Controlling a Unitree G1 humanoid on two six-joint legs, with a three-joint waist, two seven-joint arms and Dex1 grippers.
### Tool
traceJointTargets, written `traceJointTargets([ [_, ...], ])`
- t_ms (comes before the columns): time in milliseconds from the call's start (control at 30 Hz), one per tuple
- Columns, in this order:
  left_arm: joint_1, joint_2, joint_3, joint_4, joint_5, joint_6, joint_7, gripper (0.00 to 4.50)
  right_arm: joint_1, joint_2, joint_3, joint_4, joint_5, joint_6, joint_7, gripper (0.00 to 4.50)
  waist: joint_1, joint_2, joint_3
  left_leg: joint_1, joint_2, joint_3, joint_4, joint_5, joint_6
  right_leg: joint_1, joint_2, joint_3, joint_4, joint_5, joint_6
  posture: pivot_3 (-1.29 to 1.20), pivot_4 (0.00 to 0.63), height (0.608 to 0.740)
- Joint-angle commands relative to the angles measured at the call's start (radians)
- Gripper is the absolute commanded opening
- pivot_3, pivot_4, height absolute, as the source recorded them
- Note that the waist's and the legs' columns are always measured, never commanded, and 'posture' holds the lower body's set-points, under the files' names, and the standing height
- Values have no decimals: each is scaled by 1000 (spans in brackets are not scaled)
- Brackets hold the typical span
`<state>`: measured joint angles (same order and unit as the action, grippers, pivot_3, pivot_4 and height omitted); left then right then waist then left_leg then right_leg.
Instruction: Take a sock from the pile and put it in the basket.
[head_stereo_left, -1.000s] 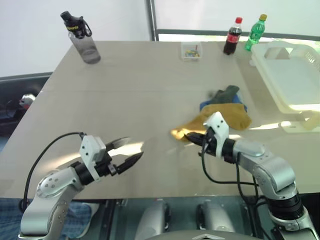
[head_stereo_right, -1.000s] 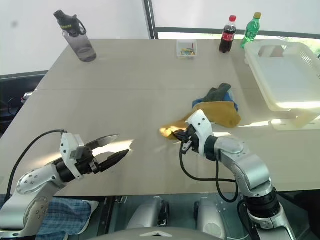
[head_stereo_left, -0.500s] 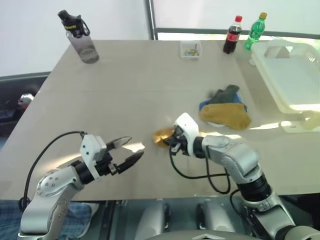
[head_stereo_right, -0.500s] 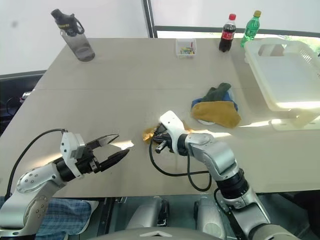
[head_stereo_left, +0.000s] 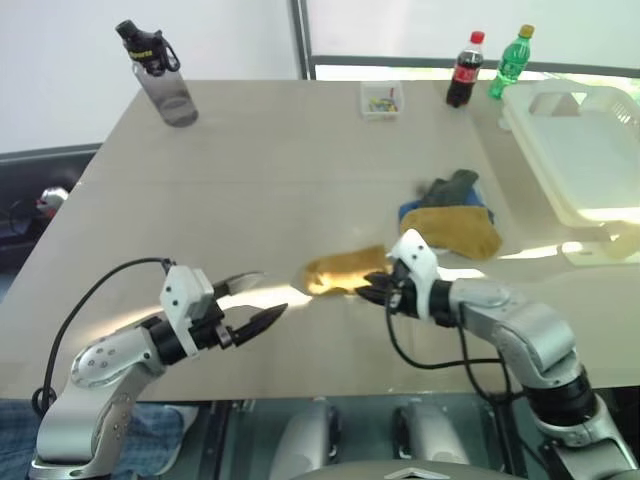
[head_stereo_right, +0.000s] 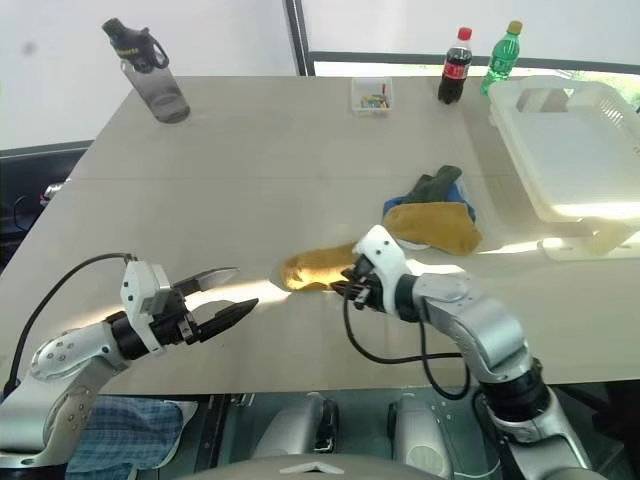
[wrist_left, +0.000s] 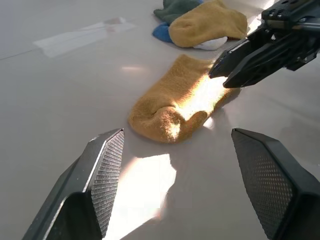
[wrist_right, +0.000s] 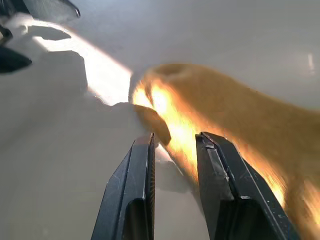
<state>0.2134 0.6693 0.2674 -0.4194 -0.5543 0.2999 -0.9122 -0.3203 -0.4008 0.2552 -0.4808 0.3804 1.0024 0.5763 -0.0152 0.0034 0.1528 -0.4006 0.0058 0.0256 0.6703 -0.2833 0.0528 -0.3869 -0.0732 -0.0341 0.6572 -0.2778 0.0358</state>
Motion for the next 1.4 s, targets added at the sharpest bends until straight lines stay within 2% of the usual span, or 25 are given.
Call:
traceJointTargets([
  [33, -10, 8, 9, -7, -17, -1, -10, 3660, 12, -52, -16, -1, -42, -67, -4, 1308, -3, 0, 0, 0, 0, 0, 0, 0, 0, 0, 0, 0, 0, 0, 0, 0, 150, 740],
  [233, -26, 6, -1, 6, -11, -2, -16, 3660, 30, -142, 36, 34, -97, -136, 35, 1308, 2, 0, 0, 1, 0, 0, 0, 0, 0, 0, 0, 0, 0, 0, 0, 0, 150, 740],
  [333, -31, 3, -3, 9, -11, -3, -16, 3660, 41, -185, 85, 16, -136, -243, 84, 1308, 3, -1, 0, 0, 0, 0, 0, 0, 0, 1, 1, 0, 0, 0, 0, 0, 150, 740],
  [733, -21, -8, -4, 1, -7, -9, -11, 3660, 51, -237, 132, 45, -217, -387, 167, 1308, 4, -2, 1, 1, 0, 0, 1, 1, -2, 1, 1, 0, 0, 0, 0, 0, 150, 740],
  [867, -19, -8, -2, 1, -7, -10, -11, 3660, 63, -256, 136, 69, -262, -411, 170, 89, 4, -2, 0, 1, 0, 0, 1, 2, -3, 1, 1, 0, 0, 0, 0, 0, 150, 740],
  [1333, -14, -7, 0, 11, -6, -18, -18, 3660, 157, -353, 50, -44, -203, -382, 251, 89, 12, -3, 0, 1, 0, 0, 2, 2, -3, 2, 1, 0, 0, 0, 0, 0, 150, 740],
  [1400, -17, -8, -3, 13, -5, -18, -18, 3660, 162, -363, 47, -46, -200, -382, 259, 665, 12, -3, 0, 2, 0, 0, 2, 2, -2, 2, 1, 0, 0, 0, 0, 0, 150, 740],
])
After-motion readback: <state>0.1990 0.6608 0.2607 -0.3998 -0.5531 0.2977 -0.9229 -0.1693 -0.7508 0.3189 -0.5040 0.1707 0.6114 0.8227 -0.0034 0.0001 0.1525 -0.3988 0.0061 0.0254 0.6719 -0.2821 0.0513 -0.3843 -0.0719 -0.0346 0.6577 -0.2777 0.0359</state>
